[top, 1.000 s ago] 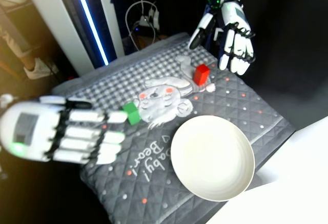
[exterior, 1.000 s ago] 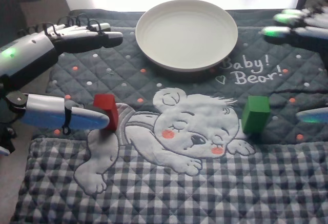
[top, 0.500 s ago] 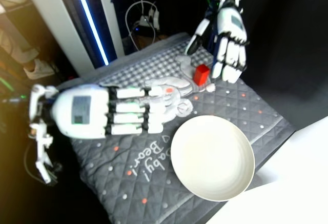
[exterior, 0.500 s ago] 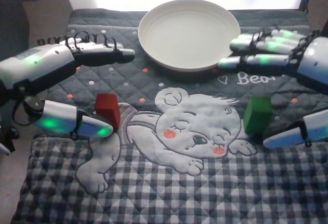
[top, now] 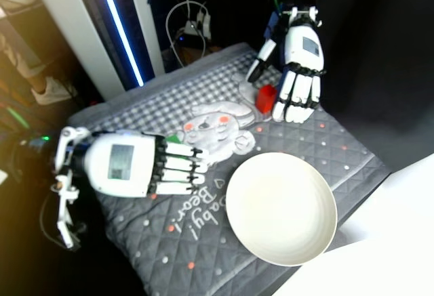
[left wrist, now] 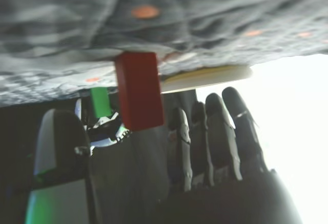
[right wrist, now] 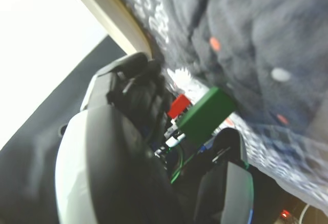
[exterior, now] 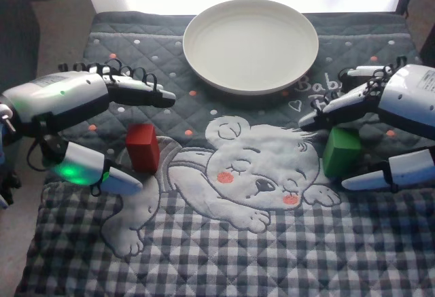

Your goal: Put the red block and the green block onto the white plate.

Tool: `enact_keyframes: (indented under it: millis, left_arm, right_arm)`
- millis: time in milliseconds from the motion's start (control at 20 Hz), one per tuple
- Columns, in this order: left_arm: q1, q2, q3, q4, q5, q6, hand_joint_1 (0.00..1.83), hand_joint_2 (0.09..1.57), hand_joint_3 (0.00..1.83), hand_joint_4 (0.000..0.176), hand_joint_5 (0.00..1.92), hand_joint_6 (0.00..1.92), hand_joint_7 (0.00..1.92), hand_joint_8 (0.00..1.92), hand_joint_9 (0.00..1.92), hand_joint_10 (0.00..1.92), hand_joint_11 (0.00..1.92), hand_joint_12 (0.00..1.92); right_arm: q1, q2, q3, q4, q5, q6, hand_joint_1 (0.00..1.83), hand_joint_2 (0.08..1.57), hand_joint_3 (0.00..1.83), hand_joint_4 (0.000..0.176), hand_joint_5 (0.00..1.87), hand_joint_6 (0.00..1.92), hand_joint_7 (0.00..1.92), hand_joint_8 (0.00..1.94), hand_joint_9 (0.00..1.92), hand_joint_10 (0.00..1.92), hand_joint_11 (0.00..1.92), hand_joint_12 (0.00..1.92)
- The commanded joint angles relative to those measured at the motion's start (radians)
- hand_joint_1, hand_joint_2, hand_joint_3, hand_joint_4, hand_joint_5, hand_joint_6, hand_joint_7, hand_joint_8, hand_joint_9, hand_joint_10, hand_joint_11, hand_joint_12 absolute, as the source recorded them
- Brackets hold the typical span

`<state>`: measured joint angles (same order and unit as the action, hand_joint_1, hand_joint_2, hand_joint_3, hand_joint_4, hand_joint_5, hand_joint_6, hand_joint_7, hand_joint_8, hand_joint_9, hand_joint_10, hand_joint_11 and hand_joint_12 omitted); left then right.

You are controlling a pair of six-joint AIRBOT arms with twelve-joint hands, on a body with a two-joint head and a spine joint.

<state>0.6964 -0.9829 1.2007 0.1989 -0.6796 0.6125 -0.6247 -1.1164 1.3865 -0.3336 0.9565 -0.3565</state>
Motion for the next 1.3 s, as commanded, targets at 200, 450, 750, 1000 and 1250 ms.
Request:
enact_keyframes:
  millis: [200, 450, 750, 1000, 1250]
  left_arm:
    - [-0.012, -0.003, 0.006, -0.017, -0.106, -0.004, 0.98, 0.90, 0.00, 0.000, 0.55, 0.00, 0.52, 0.01, 0.46, 0.01, 0.07, 0.92]
    - [-0.012, -0.010, 0.009, -0.020, -0.106, -0.004, 0.95, 1.01, 0.00, 0.000, 0.85, 0.01, 0.91, 0.02, 0.83, 0.06, 0.32, 1.19]
    - [-0.012, -0.014, 0.010, -0.027, -0.110, -0.004, 1.24, 1.06, 0.01, 0.000, 1.12, 0.35, 1.04, 0.88, 0.96, 0.40, 0.51, 1.53]
    - [-0.011, -0.024, 0.015, -0.036, -0.110, -0.004, 1.26, 1.11, 0.00, 0.000, 1.19, 0.37, 0.90, 1.35, 0.80, 1.27, 0.59, 1.80]
    - [-0.012, -0.050, 0.038, -0.052, -0.123, -0.004, 1.27, 1.10, 0.00, 0.000, 1.23, 0.26, 0.93, 1.31, 0.77, 1.40, 0.53, 1.89]
  right_arm:
    - [0.011, 0.008, 0.005, 0.046, 0.106, 0.004, 1.05, 0.95, 0.00, 0.000, 0.77, 0.00, 1.05, 0.01, 0.85, 0.52, 0.42, 1.39]
    - [0.011, 0.006, 0.005, 0.047, 0.106, 0.006, 1.02, 0.93, 0.00, 0.000, 0.83, 0.00, 1.13, 0.05, 0.73, 1.01, 0.46, 1.55]
    - [0.011, 0.001, 0.005, 0.047, 0.106, 0.010, 1.04, 0.95, 0.00, 0.000, 0.96, 0.01, 1.09, 0.57, 0.86, 1.32, 0.71, 1.73]
    - [0.011, -0.002, 0.005, 0.048, 0.106, 0.012, 1.16, 1.02, 0.00, 0.000, 1.19, 0.60, 0.97, 1.22, 0.91, 1.71, 0.90, 1.91]
    - [0.011, -0.002, 0.012, 0.062, 0.114, 0.012, 1.17, 1.01, 0.00, 0.000, 1.25, 0.51, 0.73, 1.50, 0.53, 1.80, 0.38, 1.92]
